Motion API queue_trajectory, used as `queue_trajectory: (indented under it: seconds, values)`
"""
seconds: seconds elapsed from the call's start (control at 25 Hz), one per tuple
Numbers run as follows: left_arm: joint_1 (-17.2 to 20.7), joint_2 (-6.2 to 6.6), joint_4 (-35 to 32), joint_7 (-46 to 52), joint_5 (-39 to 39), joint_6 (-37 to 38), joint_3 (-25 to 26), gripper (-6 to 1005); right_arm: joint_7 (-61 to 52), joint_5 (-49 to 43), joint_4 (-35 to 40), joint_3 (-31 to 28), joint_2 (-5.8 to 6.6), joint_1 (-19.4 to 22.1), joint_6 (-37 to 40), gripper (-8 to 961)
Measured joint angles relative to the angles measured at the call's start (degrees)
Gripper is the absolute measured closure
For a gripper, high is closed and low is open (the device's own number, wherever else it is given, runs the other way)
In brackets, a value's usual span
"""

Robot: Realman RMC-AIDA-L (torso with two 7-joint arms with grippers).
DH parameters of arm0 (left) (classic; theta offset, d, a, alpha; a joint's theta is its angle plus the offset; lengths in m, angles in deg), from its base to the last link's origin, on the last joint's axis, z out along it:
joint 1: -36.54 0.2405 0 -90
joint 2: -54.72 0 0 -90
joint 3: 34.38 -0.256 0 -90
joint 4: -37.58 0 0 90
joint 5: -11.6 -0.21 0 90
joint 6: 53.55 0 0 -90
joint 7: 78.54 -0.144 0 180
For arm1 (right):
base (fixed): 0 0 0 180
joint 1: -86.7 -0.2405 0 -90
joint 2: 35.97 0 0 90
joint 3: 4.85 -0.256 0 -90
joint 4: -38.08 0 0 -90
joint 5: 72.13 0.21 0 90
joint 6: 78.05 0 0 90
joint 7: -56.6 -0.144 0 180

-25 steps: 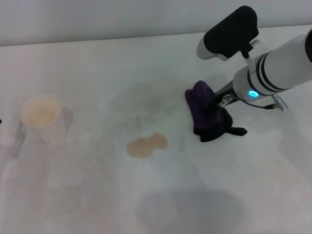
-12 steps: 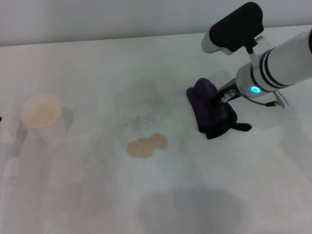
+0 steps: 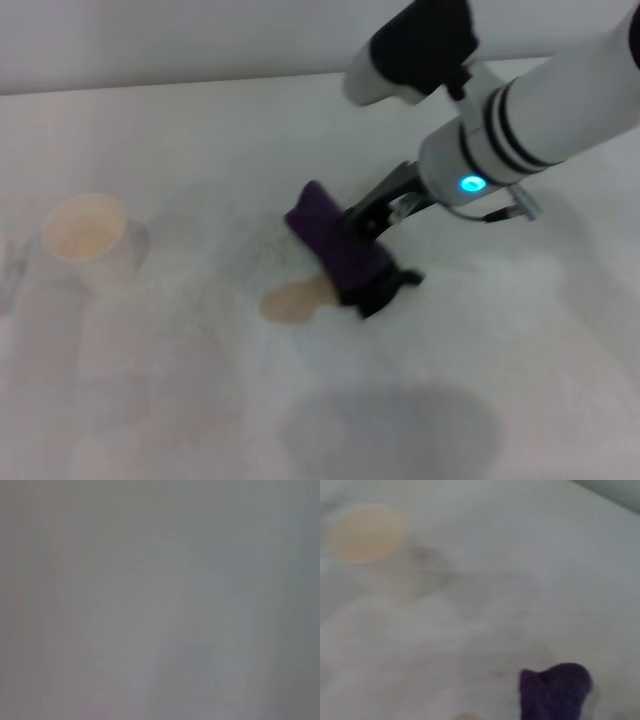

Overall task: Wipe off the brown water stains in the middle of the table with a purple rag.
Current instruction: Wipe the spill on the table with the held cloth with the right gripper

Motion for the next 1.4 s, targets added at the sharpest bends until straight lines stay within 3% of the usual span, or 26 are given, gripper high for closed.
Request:
queue_trajectory:
  seconds: [0.24,0.72,1.08,1.4]
  values:
    - [-0.12,-0.07,0.01,1.06,0.59,-0.05,0.0,125,3.25,5.44,-3.38,4.08,-0.11,-1.38,1.33,880]
    - [-1.22,-0.08,-0.03,1.19,0.61,-0.14,0.0,124,6.18,13.26,-12.03,14.51,-0.35,-2.84,13.31,881]
    - [-1.3,-0.08,-0.03,1.19,0.59,-0.15,0.0,125,20.73,32.07,-19.62,15.45,-0.36,-4.69,15.25,882]
    - [-1.38,-0.08,-0.03,1.19,0.56,-0.14,0.0,126,21.35,32.04,-23.99,15.27,-0.04,-4.32,20.15,883]
